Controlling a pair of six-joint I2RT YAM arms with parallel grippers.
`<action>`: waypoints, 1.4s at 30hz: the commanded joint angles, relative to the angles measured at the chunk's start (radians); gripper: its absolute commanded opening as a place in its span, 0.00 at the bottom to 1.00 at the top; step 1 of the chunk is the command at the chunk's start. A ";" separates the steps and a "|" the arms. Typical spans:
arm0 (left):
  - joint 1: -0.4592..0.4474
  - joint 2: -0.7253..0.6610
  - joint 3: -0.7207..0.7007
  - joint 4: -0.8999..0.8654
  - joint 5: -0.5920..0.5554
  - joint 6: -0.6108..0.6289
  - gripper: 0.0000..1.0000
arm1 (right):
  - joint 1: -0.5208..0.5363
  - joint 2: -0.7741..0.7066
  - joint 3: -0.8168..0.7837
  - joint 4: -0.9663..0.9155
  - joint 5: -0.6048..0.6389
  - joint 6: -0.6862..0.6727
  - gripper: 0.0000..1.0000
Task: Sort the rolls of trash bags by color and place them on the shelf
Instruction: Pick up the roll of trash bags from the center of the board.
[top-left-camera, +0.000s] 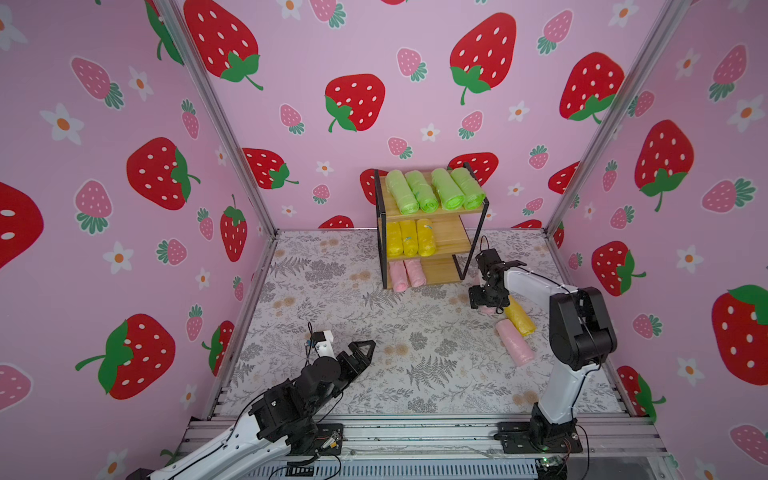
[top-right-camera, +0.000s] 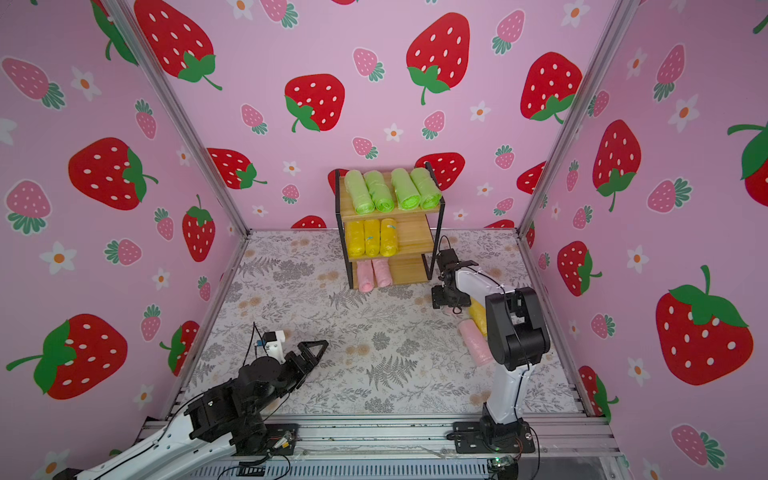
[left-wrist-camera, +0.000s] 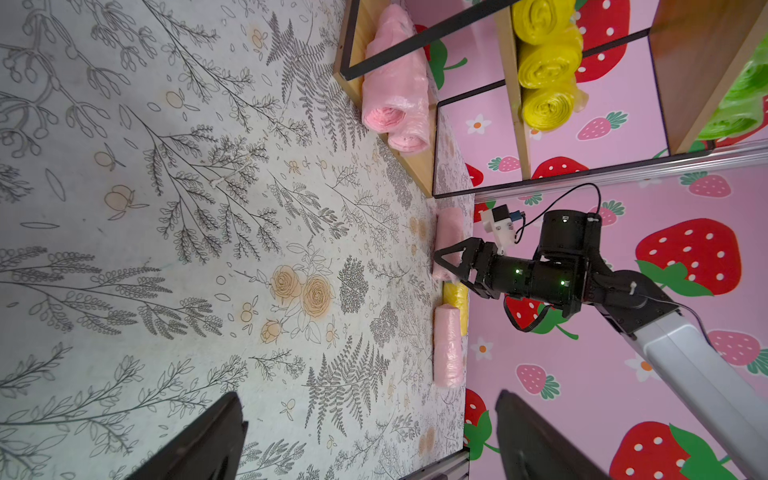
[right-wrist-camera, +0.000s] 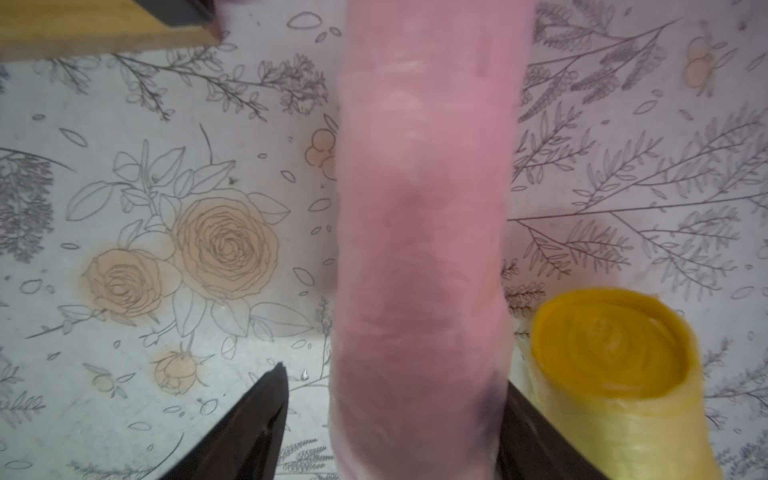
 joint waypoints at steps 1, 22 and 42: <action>0.002 0.012 0.036 0.035 0.014 0.017 0.98 | -0.003 0.037 0.031 -0.005 -0.037 0.024 0.74; 0.002 -0.145 0.001 -0.076 -0.007 -0.009 0.98 | -0.067 0.083 0.100 -0.017 -0.133 0.279 0.74; 0.002 -0.136 -0.012 -0.063 -0.001 -0.015 0.98 | -0.136 0.110 0.108 0.008 -0.244 0.371 0.79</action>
